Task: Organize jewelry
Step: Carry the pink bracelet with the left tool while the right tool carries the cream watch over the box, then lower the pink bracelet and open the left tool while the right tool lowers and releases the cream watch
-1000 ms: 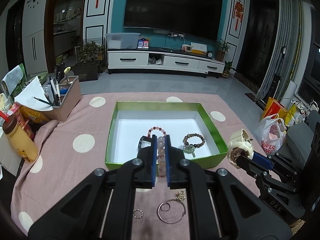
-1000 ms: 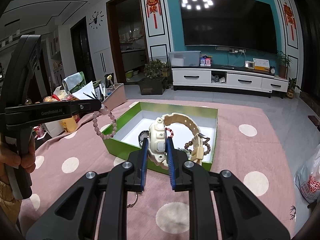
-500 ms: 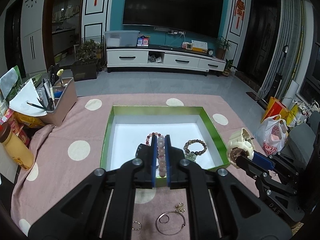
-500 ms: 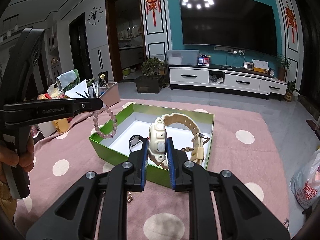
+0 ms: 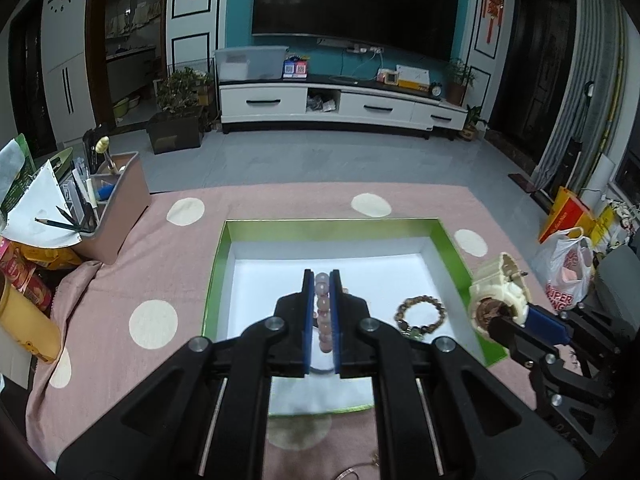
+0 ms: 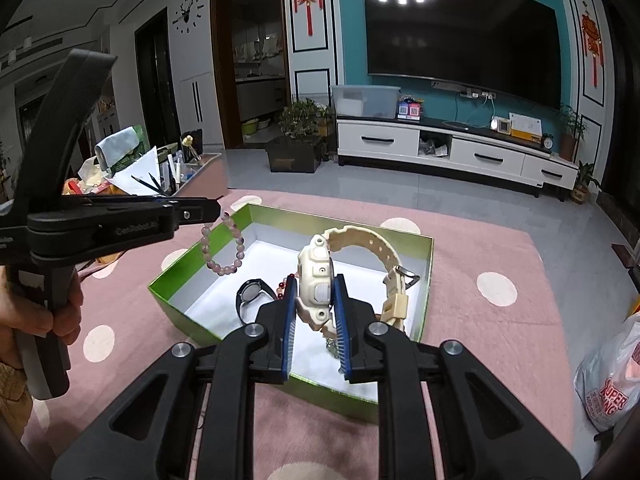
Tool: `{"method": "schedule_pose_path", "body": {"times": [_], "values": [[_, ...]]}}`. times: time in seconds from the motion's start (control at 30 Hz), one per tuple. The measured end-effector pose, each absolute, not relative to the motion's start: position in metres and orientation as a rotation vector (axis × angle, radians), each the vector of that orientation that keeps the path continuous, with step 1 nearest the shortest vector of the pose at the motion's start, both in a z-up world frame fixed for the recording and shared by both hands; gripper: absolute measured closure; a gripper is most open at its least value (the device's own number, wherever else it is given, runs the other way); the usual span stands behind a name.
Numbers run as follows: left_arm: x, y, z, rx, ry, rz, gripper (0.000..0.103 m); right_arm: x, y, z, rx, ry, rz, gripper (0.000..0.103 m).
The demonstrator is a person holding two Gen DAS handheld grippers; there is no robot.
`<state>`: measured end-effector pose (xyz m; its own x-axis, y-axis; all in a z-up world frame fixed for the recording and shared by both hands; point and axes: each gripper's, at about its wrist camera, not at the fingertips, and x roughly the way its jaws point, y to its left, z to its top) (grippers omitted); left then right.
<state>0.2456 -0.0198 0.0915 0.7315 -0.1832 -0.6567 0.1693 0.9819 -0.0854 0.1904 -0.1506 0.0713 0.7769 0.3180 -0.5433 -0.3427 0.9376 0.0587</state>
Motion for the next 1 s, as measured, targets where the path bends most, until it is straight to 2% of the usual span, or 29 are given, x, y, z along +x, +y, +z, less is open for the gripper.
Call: {"method": "schedule_pose_path", "body": {"times": [0.4,1.0], "values": [[0.293,-0.006,0.052,-0.016,0.806,-0.134,0.096,0.235,-0.138,0.046,-0.072,0.661,0.335,0.085],[0.320,0.003,0.018,-0.008,0.876,-0.106,0.096,0.273,-0.123,0.019,-0.096,0.743,0.300,0.085]]}}
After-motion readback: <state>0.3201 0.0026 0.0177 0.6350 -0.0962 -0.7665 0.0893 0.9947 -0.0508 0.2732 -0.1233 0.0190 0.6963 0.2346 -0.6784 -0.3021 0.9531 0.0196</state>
